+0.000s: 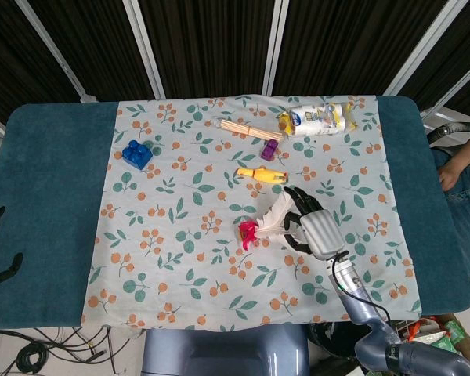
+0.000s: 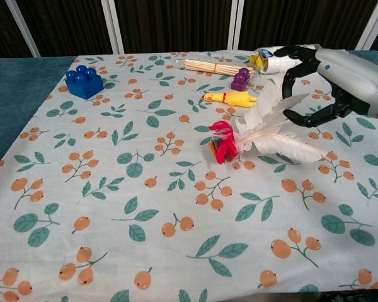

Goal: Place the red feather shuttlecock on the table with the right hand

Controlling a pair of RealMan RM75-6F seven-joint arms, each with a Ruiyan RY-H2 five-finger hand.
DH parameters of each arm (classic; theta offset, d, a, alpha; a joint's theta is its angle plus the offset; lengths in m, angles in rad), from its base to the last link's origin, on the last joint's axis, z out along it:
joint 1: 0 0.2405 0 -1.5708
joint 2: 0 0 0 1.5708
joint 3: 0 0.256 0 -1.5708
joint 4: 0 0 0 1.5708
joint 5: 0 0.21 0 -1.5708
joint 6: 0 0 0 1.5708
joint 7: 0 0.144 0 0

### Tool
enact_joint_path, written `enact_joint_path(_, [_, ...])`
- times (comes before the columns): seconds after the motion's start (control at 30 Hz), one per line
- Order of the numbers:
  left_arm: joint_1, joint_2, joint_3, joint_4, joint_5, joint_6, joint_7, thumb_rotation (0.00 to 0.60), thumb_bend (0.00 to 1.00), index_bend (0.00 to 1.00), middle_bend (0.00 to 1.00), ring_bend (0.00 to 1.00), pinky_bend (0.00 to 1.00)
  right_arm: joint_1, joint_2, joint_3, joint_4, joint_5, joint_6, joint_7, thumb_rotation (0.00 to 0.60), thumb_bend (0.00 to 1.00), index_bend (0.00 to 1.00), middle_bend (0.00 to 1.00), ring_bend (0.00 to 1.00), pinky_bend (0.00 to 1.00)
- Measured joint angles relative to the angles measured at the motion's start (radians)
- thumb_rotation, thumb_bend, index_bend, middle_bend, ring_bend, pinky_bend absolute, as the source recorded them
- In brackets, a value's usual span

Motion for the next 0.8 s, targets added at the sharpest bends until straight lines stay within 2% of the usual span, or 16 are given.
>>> enact_joint_path(0.43, [0.000,0.001,0.000,0.001,0.001,0.000,-0.002,0.600,0.32,0.04,0.06,0.01,0.05,0.051,0.069,0.051,-0.090,0.038,-0.051,-0.124,0.600,0.36,0.63,0.04,0.03,0.15])
enact_joint_path(0.8, [0.001,0.000,0.000,0.001,0.001,0.002,0.000,0.600,0.32,0.04,0.06,0.01,0.05,0.094,0.120,0.065,-0.131,0.075,-0.117,-0.218,0.600,0.36,0.63,0.04,0.03,0.15])
